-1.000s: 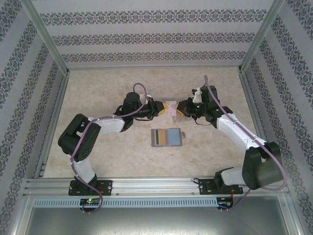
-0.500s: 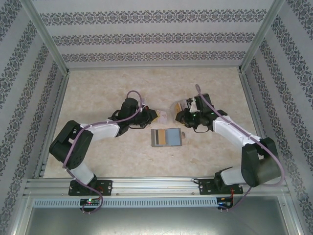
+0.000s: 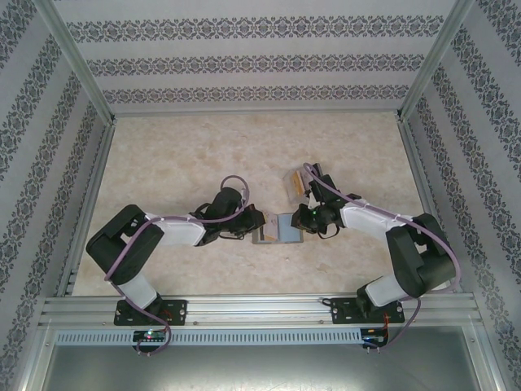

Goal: Put the credit cards into the card holder

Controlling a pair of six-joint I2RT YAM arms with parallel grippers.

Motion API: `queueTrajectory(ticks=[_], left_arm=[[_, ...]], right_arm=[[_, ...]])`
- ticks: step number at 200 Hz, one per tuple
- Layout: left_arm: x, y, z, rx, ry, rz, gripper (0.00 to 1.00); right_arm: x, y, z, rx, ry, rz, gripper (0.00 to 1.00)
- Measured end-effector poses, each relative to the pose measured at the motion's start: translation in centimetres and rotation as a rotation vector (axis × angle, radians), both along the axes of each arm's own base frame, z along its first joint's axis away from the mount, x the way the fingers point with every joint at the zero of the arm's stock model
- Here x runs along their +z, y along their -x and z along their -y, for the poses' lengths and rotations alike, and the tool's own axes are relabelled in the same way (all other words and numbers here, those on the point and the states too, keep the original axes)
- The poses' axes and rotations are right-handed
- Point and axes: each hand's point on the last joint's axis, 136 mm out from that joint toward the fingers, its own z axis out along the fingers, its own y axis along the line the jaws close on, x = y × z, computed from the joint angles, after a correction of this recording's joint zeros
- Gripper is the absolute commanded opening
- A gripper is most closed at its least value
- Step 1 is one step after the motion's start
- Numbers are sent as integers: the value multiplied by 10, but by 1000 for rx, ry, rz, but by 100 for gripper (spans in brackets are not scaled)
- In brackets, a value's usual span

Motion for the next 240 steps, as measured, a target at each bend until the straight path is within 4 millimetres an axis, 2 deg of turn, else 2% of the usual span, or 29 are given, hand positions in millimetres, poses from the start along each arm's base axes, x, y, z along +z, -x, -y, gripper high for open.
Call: queueTrajectory(ticks=[30, 68, 110, 240], left_arm=[[-10, 4, 6, -8, -22, 6, 0], [-15, 1, 16, -8, -1, 36, 0], [-23, -3, 18, 10, 3, 38, 0], [-20, -3, 20, 79, -21, 119, 2]], right_arm=[[-13, 3, 6, 5, 40, -18, 18], [-14, 0, 5, 6, 37, -7, 17], [-15, -1, 4, 6, 34, -1, 17], [-15, -2, 4, 5, 29, 8, 18]])
